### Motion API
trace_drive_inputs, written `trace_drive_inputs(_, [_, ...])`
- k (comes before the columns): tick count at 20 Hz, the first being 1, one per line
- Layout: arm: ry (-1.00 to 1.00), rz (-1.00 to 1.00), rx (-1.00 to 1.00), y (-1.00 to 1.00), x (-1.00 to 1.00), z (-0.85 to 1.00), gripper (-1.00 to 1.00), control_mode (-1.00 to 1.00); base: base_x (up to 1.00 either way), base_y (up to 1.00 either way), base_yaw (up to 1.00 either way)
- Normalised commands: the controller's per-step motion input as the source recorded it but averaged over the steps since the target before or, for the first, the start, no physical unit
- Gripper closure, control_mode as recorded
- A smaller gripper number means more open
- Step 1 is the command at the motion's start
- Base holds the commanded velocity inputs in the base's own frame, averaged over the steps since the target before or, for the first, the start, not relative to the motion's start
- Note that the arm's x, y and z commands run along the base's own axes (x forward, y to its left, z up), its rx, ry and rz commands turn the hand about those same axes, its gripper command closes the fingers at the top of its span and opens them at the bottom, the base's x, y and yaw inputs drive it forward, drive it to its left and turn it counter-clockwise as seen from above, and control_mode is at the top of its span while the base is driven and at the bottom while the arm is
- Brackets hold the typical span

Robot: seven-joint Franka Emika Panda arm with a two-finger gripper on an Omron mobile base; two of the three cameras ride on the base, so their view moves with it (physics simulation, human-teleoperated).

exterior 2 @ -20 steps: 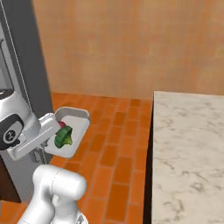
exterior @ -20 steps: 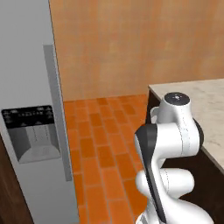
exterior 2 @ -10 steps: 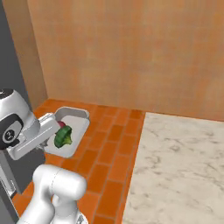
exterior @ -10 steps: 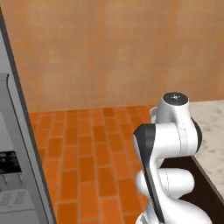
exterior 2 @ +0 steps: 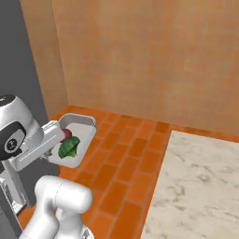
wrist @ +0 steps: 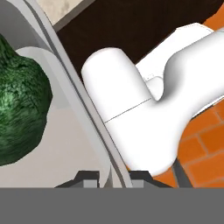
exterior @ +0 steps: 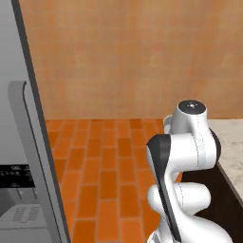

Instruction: Take the meat container that has the fish and place it on the second highest rack of the freezer. Then take the vegetable container that has the tomato and broccoli and place it on the highest rack of the freezer.

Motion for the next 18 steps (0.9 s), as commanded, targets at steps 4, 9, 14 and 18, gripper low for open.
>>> trace_drive_inputs(4, [0.00, 0.00, 0.00, 0.00, 0.00, 0.00, 1.00, 1.00, 1.00, 0.02, 0.15])
trace_drive_inputs(9, [0.00, 0.00, 0.00, 0.00, 0.00, 0.00, 1.00, 1.00, 0.96, 0.00, 0.15])
trace_drive_inputs(14, [0.00, 0.00, 0.00, 0.00, 0.00, 0.00, 1.00, 1.00, 0.63, 0.03, 0.51])
trace_drive_inputs(18, [0.00, 0.00, 0.00, 0.00, 0.00, 0.00, 1.00, 1.00, 1.00, 0.03, 0.59])
